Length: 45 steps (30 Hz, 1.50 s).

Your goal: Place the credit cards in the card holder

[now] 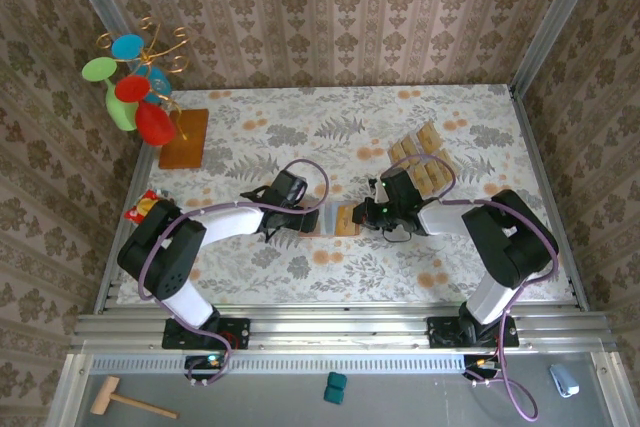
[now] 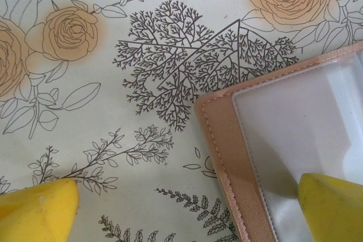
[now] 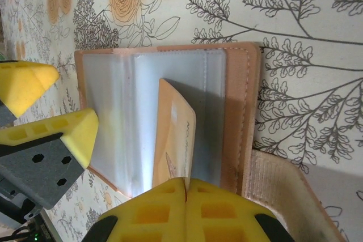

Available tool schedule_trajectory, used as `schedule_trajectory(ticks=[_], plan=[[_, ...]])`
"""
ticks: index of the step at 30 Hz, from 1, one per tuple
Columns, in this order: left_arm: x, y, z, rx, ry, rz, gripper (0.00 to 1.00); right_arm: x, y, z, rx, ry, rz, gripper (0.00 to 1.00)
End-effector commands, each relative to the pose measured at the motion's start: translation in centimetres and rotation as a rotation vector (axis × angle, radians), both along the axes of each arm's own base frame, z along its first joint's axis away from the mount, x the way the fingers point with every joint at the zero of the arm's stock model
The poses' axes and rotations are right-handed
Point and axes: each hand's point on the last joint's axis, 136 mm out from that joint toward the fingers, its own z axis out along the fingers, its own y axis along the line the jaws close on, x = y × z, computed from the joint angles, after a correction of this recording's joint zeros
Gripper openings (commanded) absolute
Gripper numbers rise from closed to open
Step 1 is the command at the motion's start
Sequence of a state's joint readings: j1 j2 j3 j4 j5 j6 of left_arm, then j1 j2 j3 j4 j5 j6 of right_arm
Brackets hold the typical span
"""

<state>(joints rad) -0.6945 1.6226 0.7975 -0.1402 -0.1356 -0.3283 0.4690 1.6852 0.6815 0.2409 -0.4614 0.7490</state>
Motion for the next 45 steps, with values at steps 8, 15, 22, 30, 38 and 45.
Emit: schedule_trajectory(ticks=[8, 15, 22, 30, 38, 45], plan=[[-0.5, 1.2, -0.9, 0.062, 0.016, 0.017, 1.0, -1.1, -1.0, -2.0, -0.04, 0.056, -0.011, 0.0], [-0.3, 0.8, 0.5, 0.048, -0.002, 0.003, 1.0, -1.2, -1.0, -1.9, -0.04, 0.057, -0.013, 0.0], [-0.2, -0.7, 2.8, 0.012, -0.042, -0.025, 1.0, -1.2, -1.1, -1.7, -0.038, 0.053, -0.015, 0.0], [-0.8, -0.6, 1.6, 0.026, -0.017, -0.021, 1.0, -1.1, -0.9, -1.3, -0.024, 0.046, -0.016, 0.0], [-1.6, 0.6, 0.2, 0.053, 0.004, 0.002, 1.0, -1.0, -0.7, -1.0, -0.016, 0.039, -0.012, 0.0], [-1.7, 1.1, -0.7, 0.067, 0.015, 0.014, 1.0, -0.9, -0.6, -0.5, -0.004, 0.032, -0.009, 0.0]])
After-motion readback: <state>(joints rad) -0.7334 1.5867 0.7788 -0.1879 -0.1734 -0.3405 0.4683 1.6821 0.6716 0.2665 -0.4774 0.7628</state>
